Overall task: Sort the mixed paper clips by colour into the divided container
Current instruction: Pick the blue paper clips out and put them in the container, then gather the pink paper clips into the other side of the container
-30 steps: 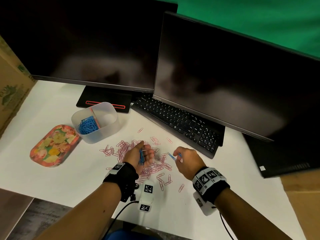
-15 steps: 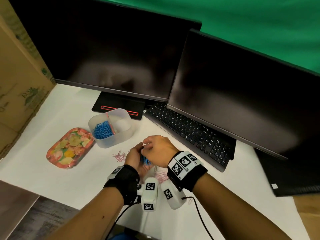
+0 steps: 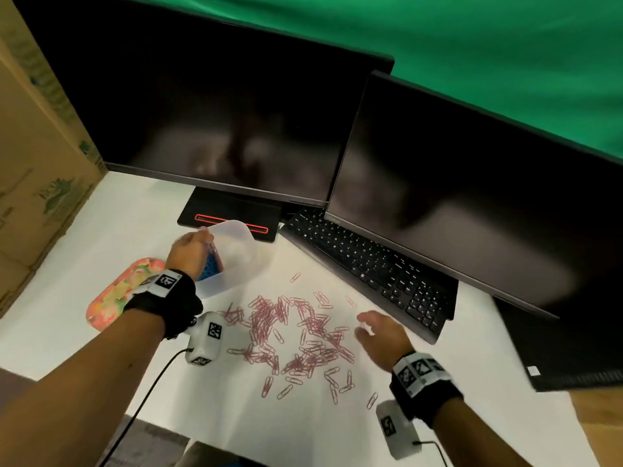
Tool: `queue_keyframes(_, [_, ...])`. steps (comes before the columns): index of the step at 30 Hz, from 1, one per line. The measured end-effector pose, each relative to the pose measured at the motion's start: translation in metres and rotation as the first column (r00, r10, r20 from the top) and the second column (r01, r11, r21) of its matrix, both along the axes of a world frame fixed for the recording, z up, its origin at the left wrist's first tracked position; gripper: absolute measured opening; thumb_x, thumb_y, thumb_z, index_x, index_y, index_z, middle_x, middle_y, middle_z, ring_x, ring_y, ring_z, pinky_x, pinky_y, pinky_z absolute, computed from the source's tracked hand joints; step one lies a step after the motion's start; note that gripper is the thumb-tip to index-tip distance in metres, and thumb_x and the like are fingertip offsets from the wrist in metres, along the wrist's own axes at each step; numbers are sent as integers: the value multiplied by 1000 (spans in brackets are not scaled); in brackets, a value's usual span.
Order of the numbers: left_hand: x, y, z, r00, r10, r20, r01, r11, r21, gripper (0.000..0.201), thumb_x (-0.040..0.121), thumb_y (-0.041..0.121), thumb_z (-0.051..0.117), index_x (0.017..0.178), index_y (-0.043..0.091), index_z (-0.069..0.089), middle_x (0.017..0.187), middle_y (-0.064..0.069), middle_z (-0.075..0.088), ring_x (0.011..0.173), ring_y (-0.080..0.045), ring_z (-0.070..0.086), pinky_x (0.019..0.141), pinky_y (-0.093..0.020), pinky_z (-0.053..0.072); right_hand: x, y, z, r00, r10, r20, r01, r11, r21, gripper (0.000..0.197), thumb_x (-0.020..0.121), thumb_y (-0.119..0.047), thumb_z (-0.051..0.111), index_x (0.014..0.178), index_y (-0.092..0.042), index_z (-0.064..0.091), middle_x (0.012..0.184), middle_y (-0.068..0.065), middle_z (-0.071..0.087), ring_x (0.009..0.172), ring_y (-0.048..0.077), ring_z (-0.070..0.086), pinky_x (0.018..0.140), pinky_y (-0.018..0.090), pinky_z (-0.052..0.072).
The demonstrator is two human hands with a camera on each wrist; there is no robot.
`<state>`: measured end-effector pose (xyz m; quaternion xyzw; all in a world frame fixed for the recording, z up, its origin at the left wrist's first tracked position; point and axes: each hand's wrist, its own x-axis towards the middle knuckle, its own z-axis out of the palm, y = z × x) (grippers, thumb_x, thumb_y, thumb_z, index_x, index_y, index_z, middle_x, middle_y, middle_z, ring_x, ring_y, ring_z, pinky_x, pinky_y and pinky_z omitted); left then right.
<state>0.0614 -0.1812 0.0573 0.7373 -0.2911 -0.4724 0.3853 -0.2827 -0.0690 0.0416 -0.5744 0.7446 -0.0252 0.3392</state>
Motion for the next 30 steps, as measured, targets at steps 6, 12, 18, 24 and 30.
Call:
queue_keyframes(6, [-25, 37, 3, 861, -82, 502, 248, 930, -273, 16, 94, 26, 53, 97, 17, 65, 118, -6, 51, 112, -24, 49, 94, -29, 38, 25, 17, -42, 999, -8, -48, 5, 999, -47, 66, 94, -31, 53, 151, -21, 21, 160, 9, 10, 148, 28, 9, 119, 42, 16])
queue_keyframes(12, [-25, 58, -22, 744, -220, 631, 465, 848, -253, 16, 91, 13, 56, 104, 12, 66, 120, -9, 51, 109, -27, 53, 93, -29, 40, 39, -5, -56, 991, 7, -132, -17, 997, -79, 66, 95, -33, 42, 151, -20, 10, 161, 10, 4, 149, 27, 1, 119, 50, 7])
queue_keyframes(18, [-24, 61, -17, 690, -148, 709, 477, 830, -291, 19, 88, 12, 58, 106, 13, 65, 118, -8, 52, 107, -27, 51, 94, -34, 44, 59, 6, -56, 961, 265, -81, -270, 961, -53, 63, 98, -34, 35, 153, -18, 7, 161, 5, -6, 149, 22, -7, 121, 42, 2])
queue_keyframes(24, [-35, 99, -56, 550, -387, 740, 648, 757, -85, 33, 82, 19, 60, 115, 16, 63, 123, -10, 53, 113, -30, 51, 94, -36, 48, 76, -18, -39, 947, 311, 74, -298, 943, -150, 56, 99, -31, 40, 151, -25, 19, 161, -4, 9, 148, 18, 10, 120, 37, 20])
queue_keyframes(30, [-57, 112, -79, 276, -707, 651, 686, 619, 382, 81, 75, 50, 45, 146, 19, 26, 154, -21, 15, 143, -41, 14, 118, -47, 18, 93, -70, -45, 942, 290, -172, -284, 957, 57, 65, 97, -35, 37, 152, -20, 5, 162, 7, -5, 149, 23, -3, 119, 54, 6])
